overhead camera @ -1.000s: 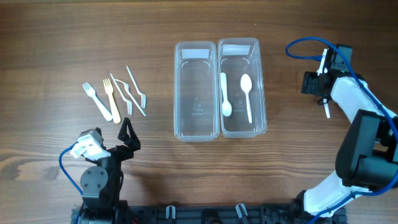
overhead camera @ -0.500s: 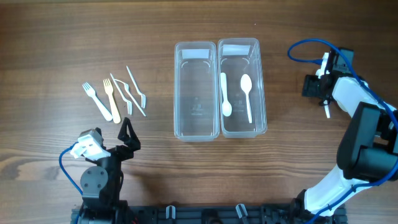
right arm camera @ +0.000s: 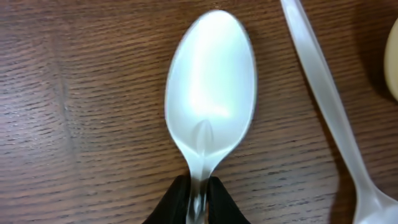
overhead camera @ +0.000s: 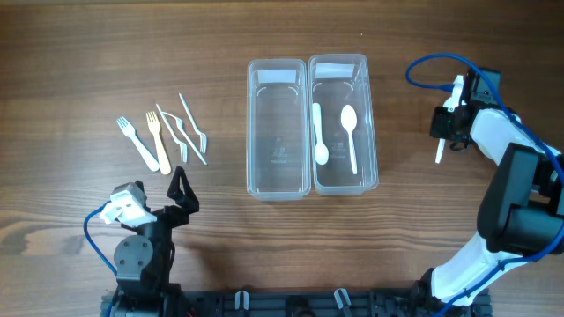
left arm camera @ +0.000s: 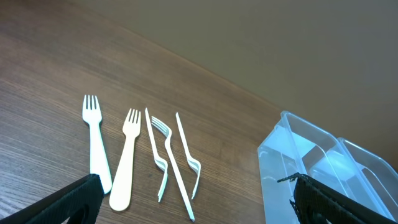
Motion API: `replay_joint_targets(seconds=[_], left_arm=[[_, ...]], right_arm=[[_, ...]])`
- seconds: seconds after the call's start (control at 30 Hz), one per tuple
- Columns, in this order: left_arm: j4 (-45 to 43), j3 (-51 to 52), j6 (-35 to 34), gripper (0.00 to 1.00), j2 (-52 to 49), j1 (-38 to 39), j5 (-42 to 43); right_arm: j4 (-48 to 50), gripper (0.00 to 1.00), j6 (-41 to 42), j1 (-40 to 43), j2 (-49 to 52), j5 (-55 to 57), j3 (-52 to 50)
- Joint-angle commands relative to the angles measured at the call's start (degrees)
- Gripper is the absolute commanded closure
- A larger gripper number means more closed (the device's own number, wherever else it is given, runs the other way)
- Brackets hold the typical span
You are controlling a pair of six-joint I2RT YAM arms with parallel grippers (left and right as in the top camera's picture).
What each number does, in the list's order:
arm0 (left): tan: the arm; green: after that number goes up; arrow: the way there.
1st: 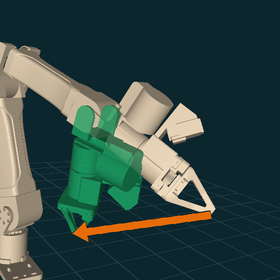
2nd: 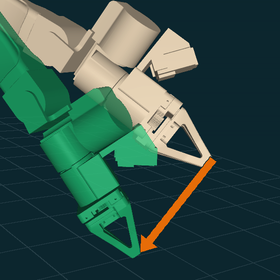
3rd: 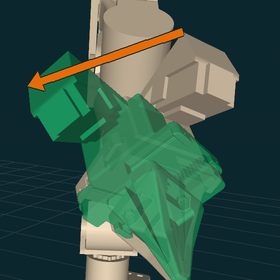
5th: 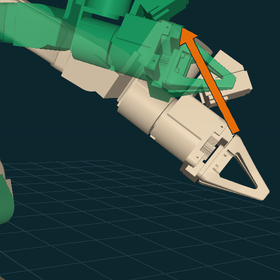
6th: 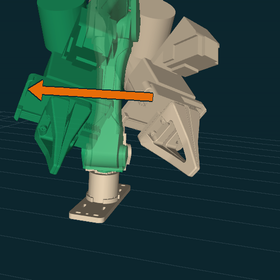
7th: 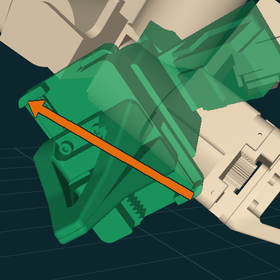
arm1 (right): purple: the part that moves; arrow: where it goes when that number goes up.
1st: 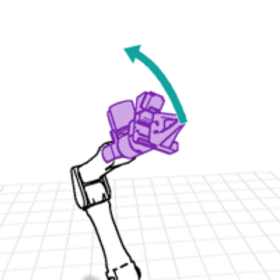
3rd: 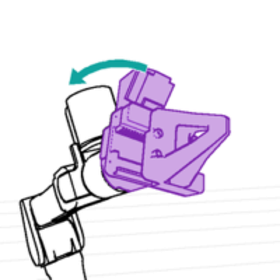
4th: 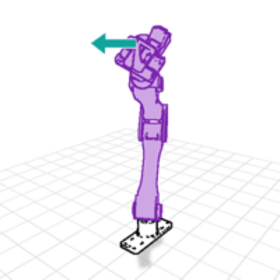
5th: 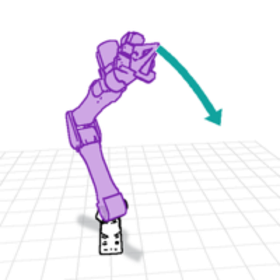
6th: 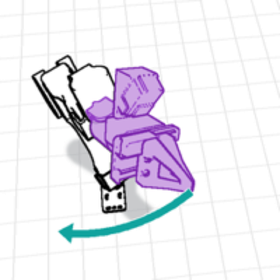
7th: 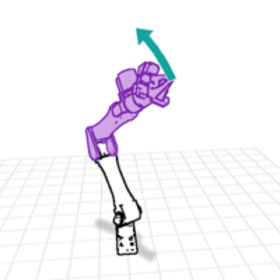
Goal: Pack container
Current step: 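Grasp the next white spoon with the right gripper and lift, then lower the white spoon into the right container and release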
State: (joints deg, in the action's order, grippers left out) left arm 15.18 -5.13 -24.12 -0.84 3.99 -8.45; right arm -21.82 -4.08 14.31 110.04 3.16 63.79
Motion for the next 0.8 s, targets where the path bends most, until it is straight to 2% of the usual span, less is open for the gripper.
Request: replay_joint_targets(seconds=[0.0, 0.17, 0.27, 0.6, 0.77], left_arm=[[-0.2, 0.3, 1.2, 0.00, 0.3, -0.5, 0.5], [-0.2, 0.3, 1.2, 0.00, 0.3, -0.5, 0.5], [-0.2, 0.3, 1.2, 0.00, 0.3, -0.5, 0.5], [-0.2, 0.3, 1.2, 0.00, 0.3, -0.5, 0.5], [-0.2, 0.3, 1.2, 0.00, 0.3, -0.5, 0.5]], right_arm=[[-0.7, 0.96, 1.0, 0.0, 2.1, -8.2, -0.5], [-3.6, 0.96, 1.0, 0.0, 0.3, -19.6, 1.6], [-6.2, 0.96, 1.0, 0.0, -2.7, -22.3, 2.9], [-10.0, 0.96, 1.0, -0.1, -22.1, -35.4, 3.0], [-12.2, 0.96, 1.1, -0.3, -28.9, -36.1, 3.0]])
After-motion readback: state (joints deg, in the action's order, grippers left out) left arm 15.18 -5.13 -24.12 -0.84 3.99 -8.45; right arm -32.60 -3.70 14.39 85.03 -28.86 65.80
